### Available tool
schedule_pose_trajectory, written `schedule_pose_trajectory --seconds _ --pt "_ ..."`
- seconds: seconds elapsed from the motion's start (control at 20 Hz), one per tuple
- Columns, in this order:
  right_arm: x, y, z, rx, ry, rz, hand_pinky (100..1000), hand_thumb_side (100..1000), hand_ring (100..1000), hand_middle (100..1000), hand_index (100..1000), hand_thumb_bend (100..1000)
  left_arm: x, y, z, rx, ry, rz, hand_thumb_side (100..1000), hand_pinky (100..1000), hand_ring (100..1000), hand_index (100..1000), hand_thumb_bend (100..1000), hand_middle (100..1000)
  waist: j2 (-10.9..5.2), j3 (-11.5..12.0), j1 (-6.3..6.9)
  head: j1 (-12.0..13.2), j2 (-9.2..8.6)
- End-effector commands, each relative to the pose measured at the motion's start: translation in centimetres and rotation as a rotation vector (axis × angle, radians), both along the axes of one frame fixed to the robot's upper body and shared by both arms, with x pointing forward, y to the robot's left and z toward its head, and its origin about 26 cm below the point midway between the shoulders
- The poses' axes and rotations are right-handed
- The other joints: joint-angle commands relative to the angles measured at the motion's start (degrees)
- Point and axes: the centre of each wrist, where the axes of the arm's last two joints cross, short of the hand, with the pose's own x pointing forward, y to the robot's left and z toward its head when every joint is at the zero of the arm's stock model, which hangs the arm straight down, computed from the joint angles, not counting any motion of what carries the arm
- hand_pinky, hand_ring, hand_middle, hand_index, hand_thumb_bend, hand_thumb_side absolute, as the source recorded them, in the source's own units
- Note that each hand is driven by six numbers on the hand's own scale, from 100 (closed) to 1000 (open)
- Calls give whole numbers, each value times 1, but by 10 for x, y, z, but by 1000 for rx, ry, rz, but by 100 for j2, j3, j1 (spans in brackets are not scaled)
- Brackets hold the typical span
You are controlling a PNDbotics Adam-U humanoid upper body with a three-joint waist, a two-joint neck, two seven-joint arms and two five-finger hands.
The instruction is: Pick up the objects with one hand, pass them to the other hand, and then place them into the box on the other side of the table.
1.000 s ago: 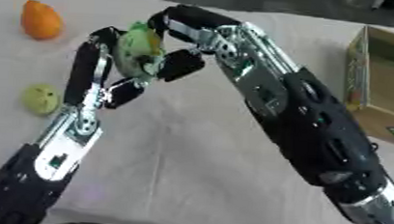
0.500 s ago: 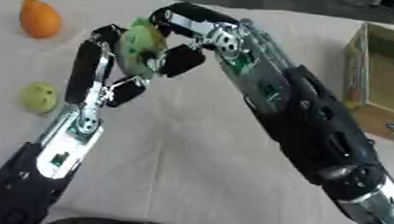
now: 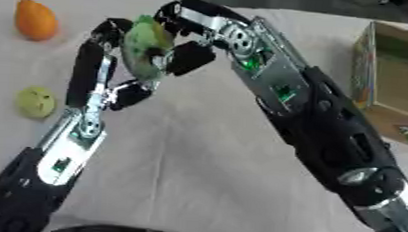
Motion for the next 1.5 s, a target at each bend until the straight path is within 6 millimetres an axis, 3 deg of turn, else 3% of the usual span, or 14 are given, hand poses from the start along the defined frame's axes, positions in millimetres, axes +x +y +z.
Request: schedule_pose_trajectory --seconds 0.05,0.3,0.55,0.85,1.15,1.5 --pt "-3 -12 17 25 -42 -22 868 197 782 439 633 100 3 2 6 2 -22 39 258 692 733 867 566 725 -115 -13 29 -51 38" --pt "-5 -25 22 46 -41 -55 869 193 783 440 636 100 4 9 3 -1 -11 82 266 687 728 864 575 719 -127 -36 46 -87 39" --pt "-7 -54 32 96 -55 -124 876 194 789 444 644 100 6 25 -1 8 1 120 256 680 720 855 564 710 -144 -81 53 -141 39" --pt "-15 -121 42 208 -67 -308 888 214 801 454 661 100 6 53 2 18 3 180 241 674 713 838 550 699 -140 -102 83 -307 39" --pt "-26 -197 40 331 -86 -566 900 244 814 466 680 100 0 87 22 26 -27 246 229 672 706 820 535 691 -128 -102 142 -589 1" --pt "-32 -259 29 417 -109 -807 902 251 819 472 687 100 -11 121 47 23 -51 320 232 671 703 818 531 687 -95 -107 198 -885 -129"
